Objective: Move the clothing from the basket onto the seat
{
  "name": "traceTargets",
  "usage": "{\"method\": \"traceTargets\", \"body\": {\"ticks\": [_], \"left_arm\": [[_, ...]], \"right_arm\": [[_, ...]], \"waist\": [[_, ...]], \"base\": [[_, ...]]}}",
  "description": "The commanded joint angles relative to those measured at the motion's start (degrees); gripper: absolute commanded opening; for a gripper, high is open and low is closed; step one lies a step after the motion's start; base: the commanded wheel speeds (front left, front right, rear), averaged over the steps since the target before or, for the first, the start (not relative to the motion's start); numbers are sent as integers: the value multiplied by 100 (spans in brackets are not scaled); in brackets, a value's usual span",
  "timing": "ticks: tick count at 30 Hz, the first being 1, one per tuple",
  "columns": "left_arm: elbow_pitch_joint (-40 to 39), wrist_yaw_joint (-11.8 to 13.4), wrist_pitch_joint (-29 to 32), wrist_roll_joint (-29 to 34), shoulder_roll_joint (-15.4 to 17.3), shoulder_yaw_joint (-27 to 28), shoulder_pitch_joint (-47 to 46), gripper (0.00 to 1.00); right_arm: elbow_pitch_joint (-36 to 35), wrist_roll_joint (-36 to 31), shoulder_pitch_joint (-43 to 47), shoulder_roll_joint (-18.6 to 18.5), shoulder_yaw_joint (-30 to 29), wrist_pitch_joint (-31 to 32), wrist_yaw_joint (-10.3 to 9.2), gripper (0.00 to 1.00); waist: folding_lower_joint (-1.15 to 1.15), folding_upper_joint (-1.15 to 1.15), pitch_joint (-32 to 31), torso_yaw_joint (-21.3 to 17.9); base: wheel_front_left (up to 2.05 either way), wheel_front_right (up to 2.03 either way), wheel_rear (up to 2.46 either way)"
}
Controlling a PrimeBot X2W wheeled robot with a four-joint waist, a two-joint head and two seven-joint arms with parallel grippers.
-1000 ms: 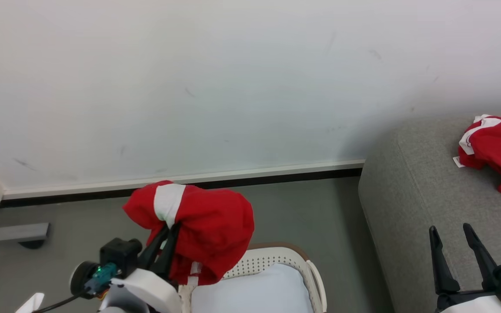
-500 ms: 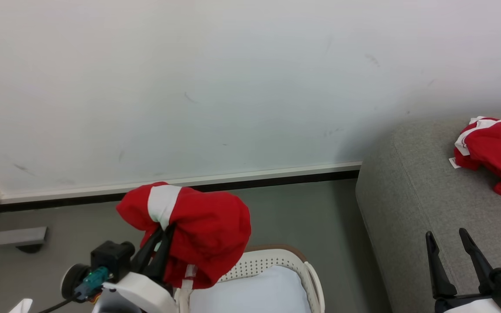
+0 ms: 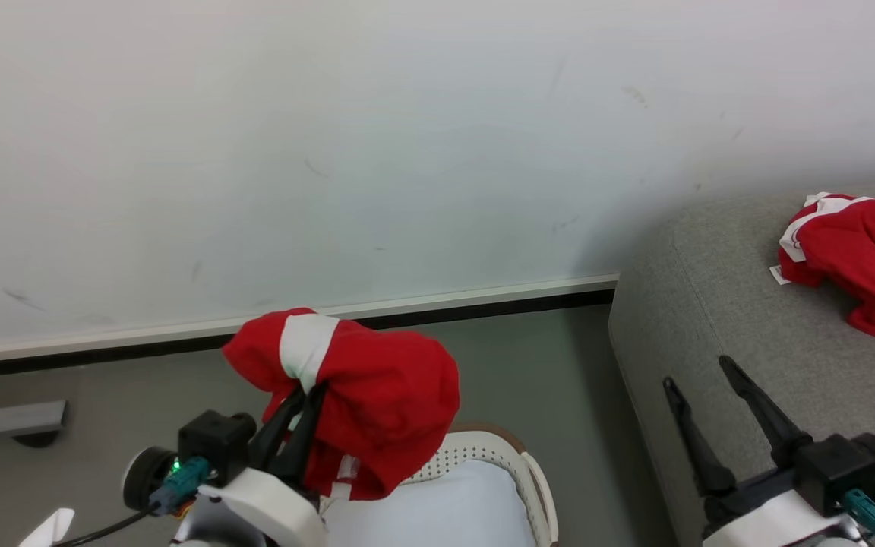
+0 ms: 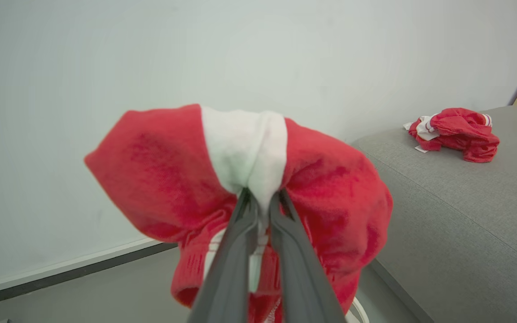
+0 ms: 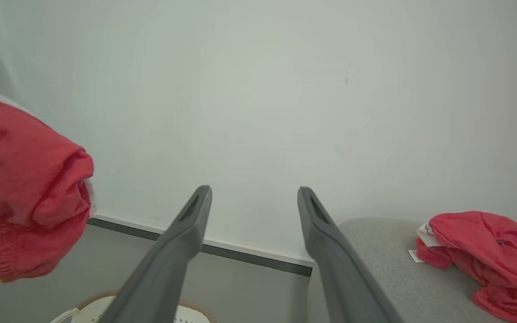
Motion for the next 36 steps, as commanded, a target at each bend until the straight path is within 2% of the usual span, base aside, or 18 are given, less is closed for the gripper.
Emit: {"method": "traceTargets", "body": {"ticks": [1, 9, 14, 21, 36], "left_arm": [[-48, -21, 6, 13, 30, -23, -62, 0], [-243, -147, 222, 131, -81, -393, -278, 0], [-172, -220, 279, 209, -185, -656, -440, 0], [-55, -349, 321, 275, -360, -1066, -640, 0], [-217, -481, 408, 4, -417, -1533, -711, 0]], "right_arm": [[-26, 48, -113, -75, 95, 7, -15, 100], [-236, 315, -1050, -513, 1708, 130, -15, 100], [-291, 598, -1598, -589, 2644, 258, -15, 100], [-21, 865, -2165, -645, 3584, 276, -15, 100], [879, 1087, -2553, -739, 4251, 303, -15, 100]], "waist": [[0, 0, -4, -10], [0, 0, -12, -80], [0, 0, -18, -118], [0, 0, -23, -121], [0, 0, -95, 13]], "base": [[0, 0, 0], [0, 0, 0], [0, 0, 0], [0, 0, 0], [0, 0, 0]]}}
